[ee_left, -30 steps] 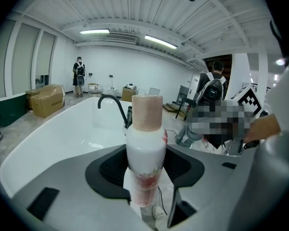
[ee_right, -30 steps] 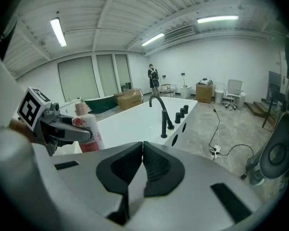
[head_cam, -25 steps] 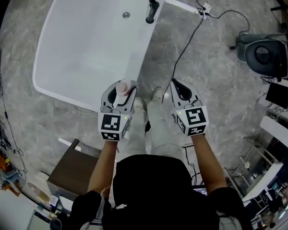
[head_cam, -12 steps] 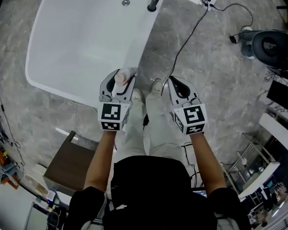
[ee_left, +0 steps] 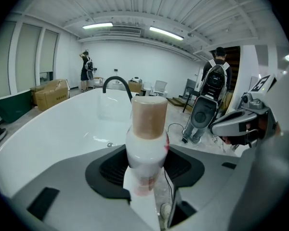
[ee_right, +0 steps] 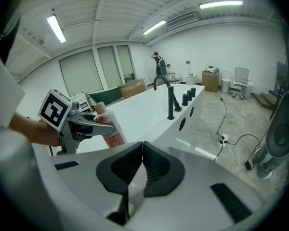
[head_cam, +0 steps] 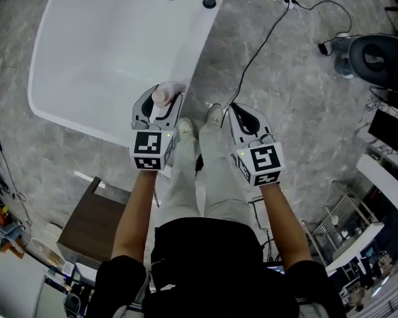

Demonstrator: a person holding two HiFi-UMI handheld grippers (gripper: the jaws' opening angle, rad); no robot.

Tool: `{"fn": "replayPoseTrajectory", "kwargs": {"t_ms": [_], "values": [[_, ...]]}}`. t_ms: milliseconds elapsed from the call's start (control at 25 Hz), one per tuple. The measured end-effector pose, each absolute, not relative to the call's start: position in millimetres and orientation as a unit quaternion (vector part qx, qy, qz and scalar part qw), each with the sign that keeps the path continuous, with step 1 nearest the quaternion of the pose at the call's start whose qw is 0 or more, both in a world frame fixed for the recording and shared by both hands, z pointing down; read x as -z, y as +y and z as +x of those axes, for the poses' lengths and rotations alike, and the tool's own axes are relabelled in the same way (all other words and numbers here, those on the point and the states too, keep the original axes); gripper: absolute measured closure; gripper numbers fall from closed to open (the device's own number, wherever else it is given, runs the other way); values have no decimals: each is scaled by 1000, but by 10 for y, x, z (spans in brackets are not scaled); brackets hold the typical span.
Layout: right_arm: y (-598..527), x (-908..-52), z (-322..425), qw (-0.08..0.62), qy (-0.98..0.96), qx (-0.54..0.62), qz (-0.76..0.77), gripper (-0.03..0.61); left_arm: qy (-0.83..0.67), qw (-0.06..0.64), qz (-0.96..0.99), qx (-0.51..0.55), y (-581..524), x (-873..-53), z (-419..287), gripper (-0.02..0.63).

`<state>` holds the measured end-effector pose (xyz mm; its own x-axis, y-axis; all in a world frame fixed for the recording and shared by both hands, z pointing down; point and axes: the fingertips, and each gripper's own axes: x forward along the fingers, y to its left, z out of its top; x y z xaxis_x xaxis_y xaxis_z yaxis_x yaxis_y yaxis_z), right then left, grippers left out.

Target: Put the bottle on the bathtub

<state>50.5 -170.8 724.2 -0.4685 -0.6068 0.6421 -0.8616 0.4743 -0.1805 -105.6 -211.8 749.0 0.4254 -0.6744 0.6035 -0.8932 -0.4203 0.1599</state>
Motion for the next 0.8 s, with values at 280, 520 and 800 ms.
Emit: {"fn": "replayPoseTrajectory", "kwargs": {"t_ms": [280, 520, 800], "values": [[-1747, -7344, 454, 258, -820, -255, 444, 555, -486, 230, 808, -240, -2187, -7640, -1049, 383], [-1754, -7391, 439, 260, -820, -257, 441, 555, -491, 219, 809, -237, -2236, -7636, -1024, 383], [-1738, -7418, 432, 260, -819, -260, 440, 555, -491, 202, 814, -235, -2166, -7636, -981, 383]]}}
